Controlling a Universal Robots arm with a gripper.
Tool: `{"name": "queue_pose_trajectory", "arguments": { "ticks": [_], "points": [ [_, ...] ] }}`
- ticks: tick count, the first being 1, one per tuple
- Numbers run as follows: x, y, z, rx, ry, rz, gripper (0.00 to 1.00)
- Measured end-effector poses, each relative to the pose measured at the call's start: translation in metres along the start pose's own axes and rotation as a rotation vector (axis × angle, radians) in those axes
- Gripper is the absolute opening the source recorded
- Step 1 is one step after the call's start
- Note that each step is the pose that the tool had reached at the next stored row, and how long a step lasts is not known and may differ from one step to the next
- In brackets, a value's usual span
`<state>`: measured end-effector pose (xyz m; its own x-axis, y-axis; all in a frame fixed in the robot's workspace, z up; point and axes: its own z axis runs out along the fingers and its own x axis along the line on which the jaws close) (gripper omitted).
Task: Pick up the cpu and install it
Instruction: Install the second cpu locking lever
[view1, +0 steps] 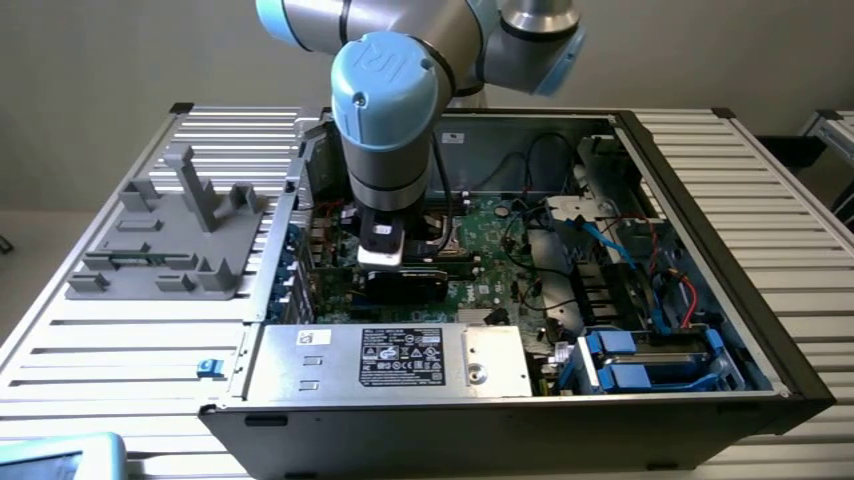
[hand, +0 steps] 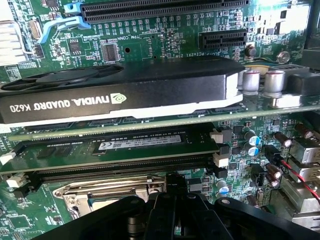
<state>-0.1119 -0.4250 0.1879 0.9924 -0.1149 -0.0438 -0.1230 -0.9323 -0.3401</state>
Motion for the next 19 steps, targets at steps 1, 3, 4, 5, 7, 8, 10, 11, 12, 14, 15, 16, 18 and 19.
{"name": "queue_pose_trajectory", "arguments": {
  "ticks": [1, 3, 4, 5, 7, 8, 10, 11, 12, 14, 15, 16, 18, 19],
  "points": [
    [-0.0002, 0.0001, 0.0001, 0.0000, -0.0001, 0.000, 0.11],
    [-0.0007, 0.0001, 0.0002, 0.0000, -0.0002, 0.000, 0.11],
    [-0.0010, 0.0002, 0.0003, 0.0000, -0.0002, 0.000, 0.11],
    [-0.0011, 0.0003, 0.0003, 0.0000, -0.0003, 0.000, 0.11],
    [-0.0012, 0.0003, 0.0004, -0.0001, -0.0004, 0.000, 0.11],
    [-0.0012, 0.0004, 0.0004, 0.0000, -0.0003, 0.000, 0.11],
    [-0.0013, 0.0004, 0.0004, -0.0002, -0.0003, 0.000, 0.11],
    [-0.0013, 0.0004, 0.0005, -0.0002, -0.0003, 0.000, 0.11],
    [-0.0013, 0.0005, 0.0006, -0.0003, -0.0003, 0.000, 0.11],
    [-0.0016, 0.0005, 0.0008, -0.0001, -0.0002, 0.000, 0.11],
    [-0.0016, 0.0005, 0.0008, -0.0001, -0.0003, 0.000, 0.11],
    [-0.0016, 0.0005, 0.0008, -0.0001, -0.0004, 0.000, 0.11],
    [-0.0016, 0.0006, 0.0009, -0.0001, -0.0004, 0.000, 0.11],
    [-0.0016, 0.0006, 0.0009, -0.0001, -0.0003, 0.000, 0.11]
  ]
}}
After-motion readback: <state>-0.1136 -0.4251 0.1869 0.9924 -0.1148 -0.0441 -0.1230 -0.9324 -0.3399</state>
